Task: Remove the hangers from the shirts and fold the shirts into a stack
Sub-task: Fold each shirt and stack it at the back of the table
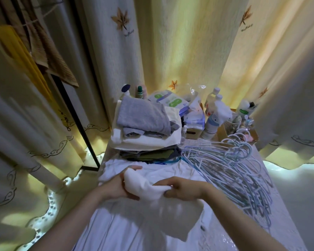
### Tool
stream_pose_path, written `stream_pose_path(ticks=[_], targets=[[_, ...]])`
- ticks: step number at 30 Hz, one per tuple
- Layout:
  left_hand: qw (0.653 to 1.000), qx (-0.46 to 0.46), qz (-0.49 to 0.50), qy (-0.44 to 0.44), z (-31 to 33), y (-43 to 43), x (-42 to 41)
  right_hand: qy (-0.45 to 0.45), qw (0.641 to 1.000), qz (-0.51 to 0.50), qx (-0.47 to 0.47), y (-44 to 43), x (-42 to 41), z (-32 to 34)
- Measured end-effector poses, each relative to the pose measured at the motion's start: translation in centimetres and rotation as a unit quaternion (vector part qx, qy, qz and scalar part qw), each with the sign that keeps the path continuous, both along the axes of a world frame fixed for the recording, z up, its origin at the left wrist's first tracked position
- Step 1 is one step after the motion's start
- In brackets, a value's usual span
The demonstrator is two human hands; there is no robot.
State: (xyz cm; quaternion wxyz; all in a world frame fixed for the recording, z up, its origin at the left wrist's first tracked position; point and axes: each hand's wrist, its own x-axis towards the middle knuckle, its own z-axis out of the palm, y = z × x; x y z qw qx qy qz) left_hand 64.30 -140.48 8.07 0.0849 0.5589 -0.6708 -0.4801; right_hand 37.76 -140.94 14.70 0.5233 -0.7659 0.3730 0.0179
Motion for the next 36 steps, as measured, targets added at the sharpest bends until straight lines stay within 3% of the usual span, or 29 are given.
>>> stream_pose_path(ticks=[2, 4, 7, 8, 9, 11, 13, 14, 18, 21, 23, 26, 28, 32, 36], targets=[[0.998, 0.006, 0.059, 0.031, 1.2, 0.9, -0.5, -0.015, 0.997, -0.027, 0.069, -1.4, -1.9, 1.1], [0.992, -0.033, 0.114, 0.039, 2.9, 0.8, -0.8, -0.111, 0.965, -0.15, 0.185, -2.0, -4.1, 1.5], [0.976, -0.062, 0.193, 0.081, 5.8, -0.6, -0.7, -0.288, 0.81, -0.316, 0.402, -1.6, -6.5, -0.7], [0.971, -0.049, 0.2, 0.125, 6.9, -1.1, -0.6, -0.311, 0.785, -0.321, 0.43, -1.1, -6.6, -1.6], [0.966, -0.035, 0.2, 0.158, 8.0, -1.5, -0.6, -0.31, 0.788, -0.315, 0.429, -0.9, -6.4, -2.0], [0.963, -0.022, 0.199, 0.182, 9.9, -2.3, -0.4, -0.254, 0.841, -0.301, 0.37, -1.4, -5.3, -1.5], [0.952, -0.019, 0.215, 0.216, 11.8, -3.7, -0.1, -0.194, 0.893, -0.316, 0.255, -3.7, -4.1, 0.5], [0.944, -0.019, 0.223, 0.242, 12.9, -4.7, 0.3, -0.188, 0.899, -0.338, 0.206, -5.4, -3.6, 1.8], [0.892, -0.09, 0.294, 0.331, 16.9, -10.8, 2.3, -0.278, 0.852, -0.434, 0.091, -12.9, -1.8, 8.3], [0.883, -0.197, 0.34, 0.258, 17.5, -15.2, 3.6, -0.31, 0.812, -0.495, -0.004, -17.4, -0.4, 11.4], [0.904, -0.22, 0.322, 0.178, 16.2, -16.3, 3.8, -0.25, 0.825, -0.506, -0.032, -18.8, 0.2, 10.8], [0.951, -0.199, 0.238, 0.012, 12.3, -16.2, 3.4, -0.141, 0.894, -0.425, 0.025, -18.1, 0.5, 7.3], [0.953, -0.2, 0.225, -0.015, 10.4, -15.7, 3.4, -0.115, 0.903, -0.414, 0.025, -17.5, 0.1, 4.9], [0.931, -0.231, 0.276, 0.053, 8.7, -14.0, 4.4, -0.161, 0.866, -0.472, -0.008, -16.1, -2.7, 1.3], [0.848, -0.264, 0.455, 0.068, 4.5, -9.2, 5.5, -0.048, 0.871, -0.487, -0.032, -13.2, -6.7, -3.4]])
